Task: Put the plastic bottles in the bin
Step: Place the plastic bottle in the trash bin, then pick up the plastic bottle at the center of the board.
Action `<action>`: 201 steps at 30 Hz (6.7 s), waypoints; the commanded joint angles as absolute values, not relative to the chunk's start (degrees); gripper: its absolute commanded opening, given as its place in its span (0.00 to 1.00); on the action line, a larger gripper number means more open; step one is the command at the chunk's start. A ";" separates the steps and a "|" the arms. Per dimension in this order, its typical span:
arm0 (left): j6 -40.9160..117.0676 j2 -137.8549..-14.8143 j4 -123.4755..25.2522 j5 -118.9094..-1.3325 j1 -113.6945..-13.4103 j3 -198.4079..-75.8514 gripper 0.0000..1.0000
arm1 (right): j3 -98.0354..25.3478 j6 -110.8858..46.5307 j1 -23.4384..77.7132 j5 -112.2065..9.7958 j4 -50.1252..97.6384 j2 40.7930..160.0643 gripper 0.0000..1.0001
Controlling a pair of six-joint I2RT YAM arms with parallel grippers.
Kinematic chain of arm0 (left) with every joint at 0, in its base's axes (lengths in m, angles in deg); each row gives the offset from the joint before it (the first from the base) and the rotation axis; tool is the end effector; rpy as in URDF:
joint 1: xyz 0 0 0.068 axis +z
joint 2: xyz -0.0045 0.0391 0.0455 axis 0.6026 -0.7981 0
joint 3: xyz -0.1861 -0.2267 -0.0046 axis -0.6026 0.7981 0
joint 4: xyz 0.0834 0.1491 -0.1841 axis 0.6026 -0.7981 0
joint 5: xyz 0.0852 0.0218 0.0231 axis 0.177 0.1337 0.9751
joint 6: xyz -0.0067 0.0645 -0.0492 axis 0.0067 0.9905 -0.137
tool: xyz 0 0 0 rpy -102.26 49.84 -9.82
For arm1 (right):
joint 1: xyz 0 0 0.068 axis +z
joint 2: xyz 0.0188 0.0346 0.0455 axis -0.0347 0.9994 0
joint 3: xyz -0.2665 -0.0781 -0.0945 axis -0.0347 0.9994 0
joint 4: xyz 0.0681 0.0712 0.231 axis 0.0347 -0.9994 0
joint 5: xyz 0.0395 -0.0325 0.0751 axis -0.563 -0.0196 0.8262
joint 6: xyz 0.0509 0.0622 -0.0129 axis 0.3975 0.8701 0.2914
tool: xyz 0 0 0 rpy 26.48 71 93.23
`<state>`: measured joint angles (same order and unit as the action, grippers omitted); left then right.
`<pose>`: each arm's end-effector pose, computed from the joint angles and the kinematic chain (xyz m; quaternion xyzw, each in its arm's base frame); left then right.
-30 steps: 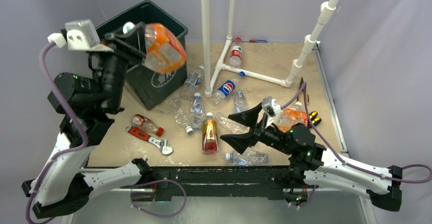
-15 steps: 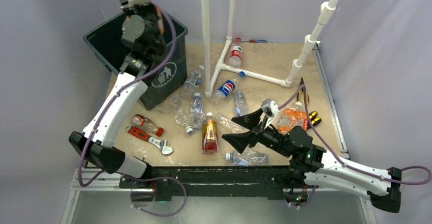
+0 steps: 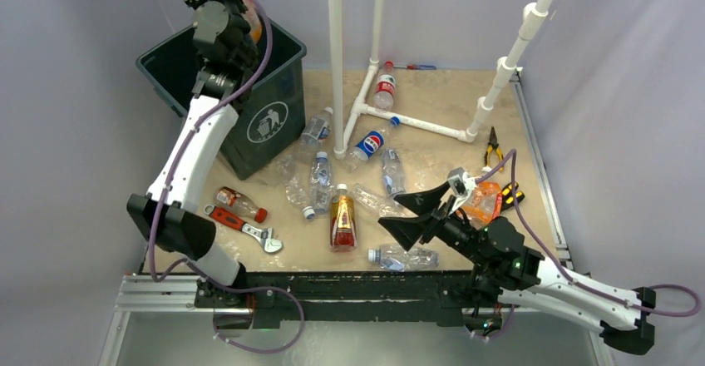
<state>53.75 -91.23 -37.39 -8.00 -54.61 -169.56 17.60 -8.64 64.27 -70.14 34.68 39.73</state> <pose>0.3423 -0.0571 0.5734 -0.2250 0.5286 0.0974 0.8127 0.0631 0.1093 0.3069 -0.1212 0.6216 0.5346 0.5595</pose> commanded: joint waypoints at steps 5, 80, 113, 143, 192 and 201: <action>44.54 -101.84 -43.68 -10.46 -50.86 -174.39 0.00 | 16.92 -8.08 64.28 -74.30 30.87 37.14 0.99; 9.67 -54.35 -54.81 -30.40 -95.59 -102.45 0.99 | -4.84 12.88 12.14 -98.45 -10.84 64.97 0.99; 1.68 -54.31 -41.85 -37.94 -96.00 -92.24 0.99 | 9.80 6.74 -9.04 -65.98 3.42 68.80 0.70; 2.07 -60.82 -42.64 -35.89 -101.96 -97.14 0.99 | 21.05 10.64 -8.85 -56.62 26.13 76.84 0.74; 28.00 -38.94 -38.94 -50.19 -102.27 -110.32 0.96 | 16.88 -6.47 36.20 -18.00 72.72 53.80 0.21; 27.65 -39.25 -39.57 -53.79 -102.27 -111.90 0.86 | 15.74 -11.57 43.64 -27.01 72.18 57.08 0.17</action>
